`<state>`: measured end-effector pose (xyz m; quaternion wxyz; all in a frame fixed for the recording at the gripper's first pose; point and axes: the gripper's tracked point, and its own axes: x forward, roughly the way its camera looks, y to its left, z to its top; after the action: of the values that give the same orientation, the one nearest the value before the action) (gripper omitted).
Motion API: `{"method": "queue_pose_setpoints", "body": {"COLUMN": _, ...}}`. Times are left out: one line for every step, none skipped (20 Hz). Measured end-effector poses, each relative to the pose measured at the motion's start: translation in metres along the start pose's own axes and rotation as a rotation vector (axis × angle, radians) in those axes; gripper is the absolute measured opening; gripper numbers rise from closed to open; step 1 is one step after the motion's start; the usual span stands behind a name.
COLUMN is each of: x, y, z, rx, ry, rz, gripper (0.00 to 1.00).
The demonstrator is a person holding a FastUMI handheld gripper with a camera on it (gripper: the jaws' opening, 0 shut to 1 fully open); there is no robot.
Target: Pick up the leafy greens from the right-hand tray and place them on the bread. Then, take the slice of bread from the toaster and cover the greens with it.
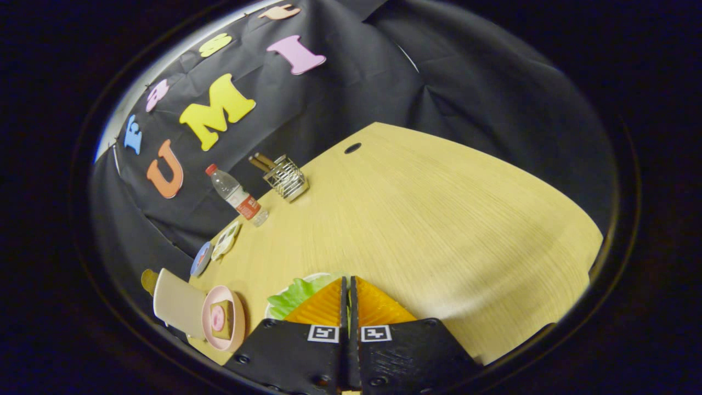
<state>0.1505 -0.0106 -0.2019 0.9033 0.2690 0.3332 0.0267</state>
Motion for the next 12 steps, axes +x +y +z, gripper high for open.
{"method": "queue_pose_setpoints", "body": {"x": -0.004, "y": 0.004, "z": 0.004, "rx": -0.002, "ry": -0.016, "rz": 0.007, "gripper": 0.0}}
{"method": "queue_pose_setpoints", "body": {"x": -0.009, "y": 0.009, "z": 0.007, "rx": 0.002, "ry": -0.03, "rz": 0.019, "gripper": 0.0}}
{"method": "queue_pose_setpoints", "body": {"x": -0.014, "y": 0.016, "z": 0.01, "rx": 0.009, "ry": -0.042, "rz": 0.035, "gripper": 0.0}}
{"method": "queue_pose_setpoints", "body": {"x": -0.018, "y": 0.023, "z": 0.012, "rx": 0.013, "ry": -0.054, "rz": 0.049, "gripper": 0.0}}
{"method": "queue_pose_setpoints", "body": {"x": -0.024, "y": 0.03, "z": 0.015, "rx": 0.013, "ry": -0.065, "rz": 0.062, "gripper": 0.0}}
{"method": "queue_pose_setpoints", "body": {"x": -0.031, "y": 0.037, "z": 0.016, "rx": 0.012, "ry": -0.077, "rz": 0.075, "gripper": 0.0}}
{"method": "queue_pose_setpoints", "body": {"x": -0.037, "y": 0.044, "z": 0.019, "rx": 0.012, "ry": -0.088, "rz": 0.088, "gripper": 0.0}}
{"method": "queue_pose_setpoints", "body": {"x": -0.044, "y": 0.052, "z": 0.022, "rx": 0.015, "ry": -0.099, "rz": 0.102, "gripper": 0.0}}
{"method": "queue_pose_setpoints", "body": {"x": -0.05, "y": 0.061, "z": 0.025, "rx": 0.02, "ry": -0.112, "rz": 0.117, "gripper": 0.0}}
{"method": "queue_pose_setpoints", "body": {"x": -0.056, "y": 0.07, "z": 0.027, "rx": 0.022, "ry": -0.123, "rz": 0.129, "gripper": 0.0}}
{"method": "queue_pose_setpoints", "body": {"x": -0.062, "y": 0.079, "z": 0.031, "rx": 0.02, "ry": -0.135, "rz": 0.139, "gripper": 0.0}}
{"method": "queue_pose_setpoints", "body": {"x": -0.069, "y": 0.088, "z": 0.032, "rx": 0.013, "ry": -0.143, "rz": 0.15, "gripper": 0.0}}
